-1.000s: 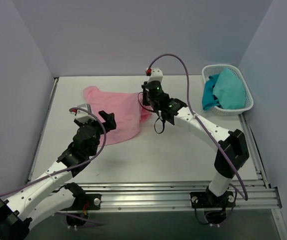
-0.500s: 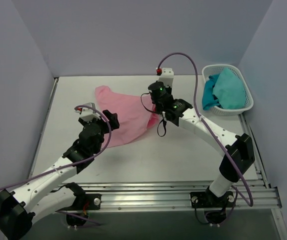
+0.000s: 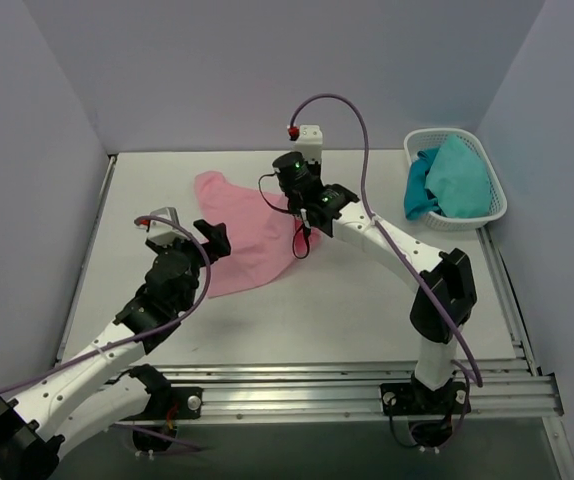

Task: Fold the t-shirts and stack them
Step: Flatten out the tshirt

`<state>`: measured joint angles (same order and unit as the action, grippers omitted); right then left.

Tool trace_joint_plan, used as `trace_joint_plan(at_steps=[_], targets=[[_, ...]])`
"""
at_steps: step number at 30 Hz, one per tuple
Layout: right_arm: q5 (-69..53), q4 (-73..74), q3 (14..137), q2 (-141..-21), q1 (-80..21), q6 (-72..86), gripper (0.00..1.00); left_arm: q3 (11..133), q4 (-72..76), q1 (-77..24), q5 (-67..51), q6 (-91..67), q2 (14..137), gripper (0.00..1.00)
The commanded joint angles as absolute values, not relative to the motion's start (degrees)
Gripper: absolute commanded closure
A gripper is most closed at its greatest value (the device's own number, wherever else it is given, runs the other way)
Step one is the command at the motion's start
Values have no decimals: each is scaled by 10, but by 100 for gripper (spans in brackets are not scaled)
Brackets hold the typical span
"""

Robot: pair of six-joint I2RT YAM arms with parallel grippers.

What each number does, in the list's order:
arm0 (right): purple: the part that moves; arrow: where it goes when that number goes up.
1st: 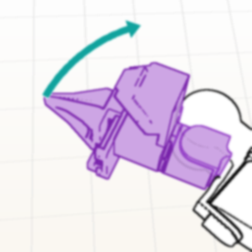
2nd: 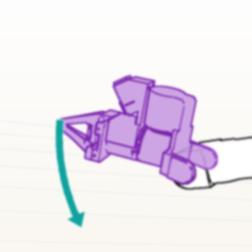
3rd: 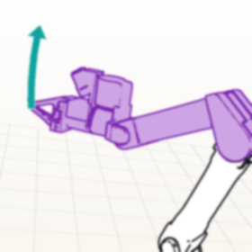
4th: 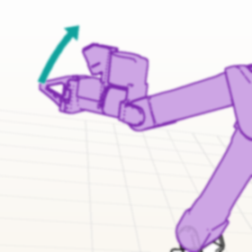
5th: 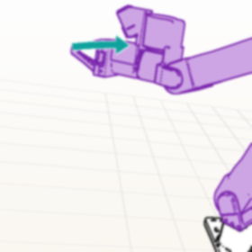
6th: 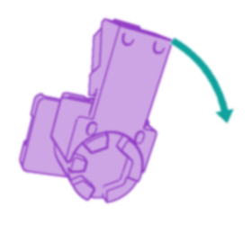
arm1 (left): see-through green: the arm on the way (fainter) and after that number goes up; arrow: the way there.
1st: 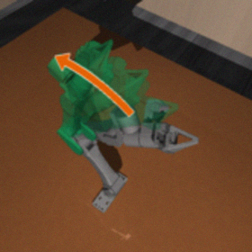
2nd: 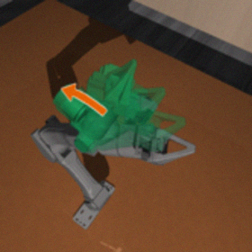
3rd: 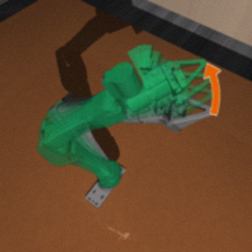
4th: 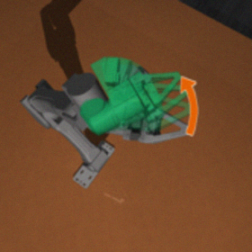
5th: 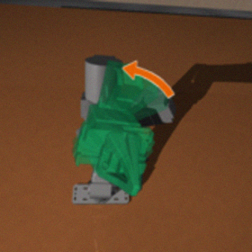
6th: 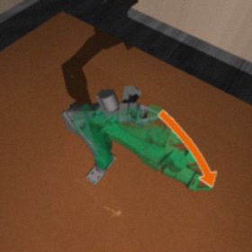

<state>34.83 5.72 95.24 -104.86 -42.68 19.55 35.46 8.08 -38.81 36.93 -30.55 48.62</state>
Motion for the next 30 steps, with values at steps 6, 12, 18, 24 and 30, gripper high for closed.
trace_joint_plan(at_steps=[6,12,18,24,30], targets=[[540,178,974,-1044,-358,278,100,345,83,-381,376,-297,478,6],[513,196,847,-1004,-271,355,1,355,96,-380,343,-319,541,6],[498,184,798,-977,-290,381,0,365,104,-381,309,-346,607,6],[524,196,804,-961,-380,392,0,355,32,-392,310,-452,634,1],[526,201,770,-929,-420,405,0,296,-78,-404,363,-646,609,4]])
